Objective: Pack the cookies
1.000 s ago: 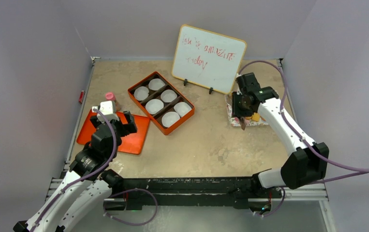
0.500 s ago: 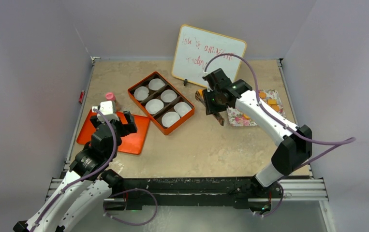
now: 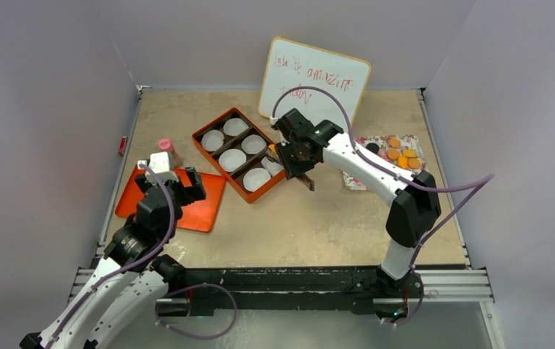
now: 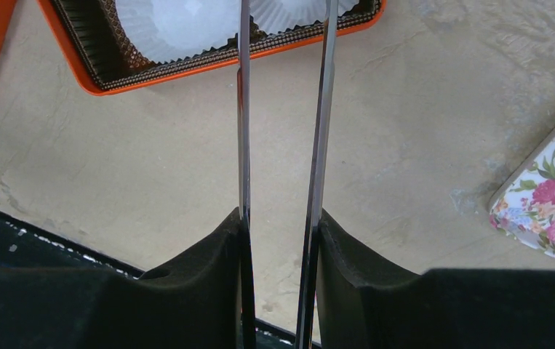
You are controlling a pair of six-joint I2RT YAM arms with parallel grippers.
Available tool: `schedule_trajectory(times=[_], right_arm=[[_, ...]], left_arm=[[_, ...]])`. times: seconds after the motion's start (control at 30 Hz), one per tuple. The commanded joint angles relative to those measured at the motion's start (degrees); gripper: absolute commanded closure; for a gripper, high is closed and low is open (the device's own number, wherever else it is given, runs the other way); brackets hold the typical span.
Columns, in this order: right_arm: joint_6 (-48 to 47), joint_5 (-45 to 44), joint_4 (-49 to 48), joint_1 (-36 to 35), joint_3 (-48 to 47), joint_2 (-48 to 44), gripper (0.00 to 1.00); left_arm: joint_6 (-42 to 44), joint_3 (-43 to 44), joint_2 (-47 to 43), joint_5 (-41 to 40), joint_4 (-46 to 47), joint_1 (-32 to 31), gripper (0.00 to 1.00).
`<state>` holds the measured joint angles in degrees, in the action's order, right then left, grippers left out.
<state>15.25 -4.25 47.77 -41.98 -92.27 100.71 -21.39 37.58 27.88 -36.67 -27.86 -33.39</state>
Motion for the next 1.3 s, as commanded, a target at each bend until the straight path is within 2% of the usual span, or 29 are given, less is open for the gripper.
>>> schedule_trajectory(times=[0.0, 0.5, 0.93, 1.27], right_arm=[[-2.05, 0.54, 0.85, -0.54, -3.38, 1.51, 1.0], [-3.7, -2.34, 3.78, -0.6, -6.27, 7.26, 0.97], [-4.72, -1.94, 5.96, -0.63, -8.13, 9.4, 0.85], [-4.83, -2.65, 7.16, -0.64, -9.16, 9.69, 0.71]], left_arm=[[1.35, -0.58, -0.41, -0.6, 2.02, 0.59, 0.08], [1.52, -0.67, -0.81, -0.85, 2.1, 0.84, 0.08], [1.61, -0.69, -0.81, -0.6, 2.22, 1.27, 0.08], [1.61, -0.76, -0.92, -0.5, 2.28, 1.49, 0.08]])
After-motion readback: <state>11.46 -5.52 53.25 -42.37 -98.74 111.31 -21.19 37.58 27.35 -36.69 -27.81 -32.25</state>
